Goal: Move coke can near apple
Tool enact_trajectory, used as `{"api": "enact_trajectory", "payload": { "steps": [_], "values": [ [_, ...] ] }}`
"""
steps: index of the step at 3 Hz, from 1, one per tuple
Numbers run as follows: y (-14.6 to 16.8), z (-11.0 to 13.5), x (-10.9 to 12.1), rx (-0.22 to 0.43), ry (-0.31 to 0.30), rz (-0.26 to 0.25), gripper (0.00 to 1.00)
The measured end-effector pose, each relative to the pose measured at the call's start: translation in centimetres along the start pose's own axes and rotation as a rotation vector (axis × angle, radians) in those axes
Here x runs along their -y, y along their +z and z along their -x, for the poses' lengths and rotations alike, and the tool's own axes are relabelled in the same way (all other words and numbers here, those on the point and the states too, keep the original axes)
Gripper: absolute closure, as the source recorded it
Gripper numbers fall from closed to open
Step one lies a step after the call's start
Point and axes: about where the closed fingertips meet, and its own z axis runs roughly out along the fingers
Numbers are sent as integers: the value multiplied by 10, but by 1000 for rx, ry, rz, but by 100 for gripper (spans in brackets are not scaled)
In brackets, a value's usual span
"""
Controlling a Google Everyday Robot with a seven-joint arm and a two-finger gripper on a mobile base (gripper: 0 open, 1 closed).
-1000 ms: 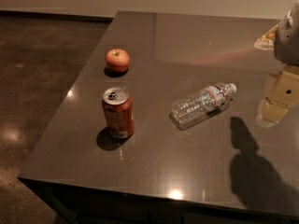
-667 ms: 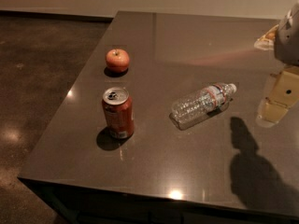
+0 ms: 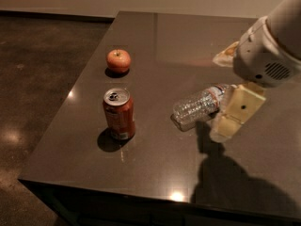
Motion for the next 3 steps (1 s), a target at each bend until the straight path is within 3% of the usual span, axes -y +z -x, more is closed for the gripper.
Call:
{"api": "enact_trajectory", "payload": {
  "steps": [1, 2, 3],
  "values": [
    [35, 48, -17, 132, -17, 64, 0],
    [74, 89, -22, 210, -28, 106, 0],
    [104, 114, -21, 250, -37, 120, 0]
  ]
}}
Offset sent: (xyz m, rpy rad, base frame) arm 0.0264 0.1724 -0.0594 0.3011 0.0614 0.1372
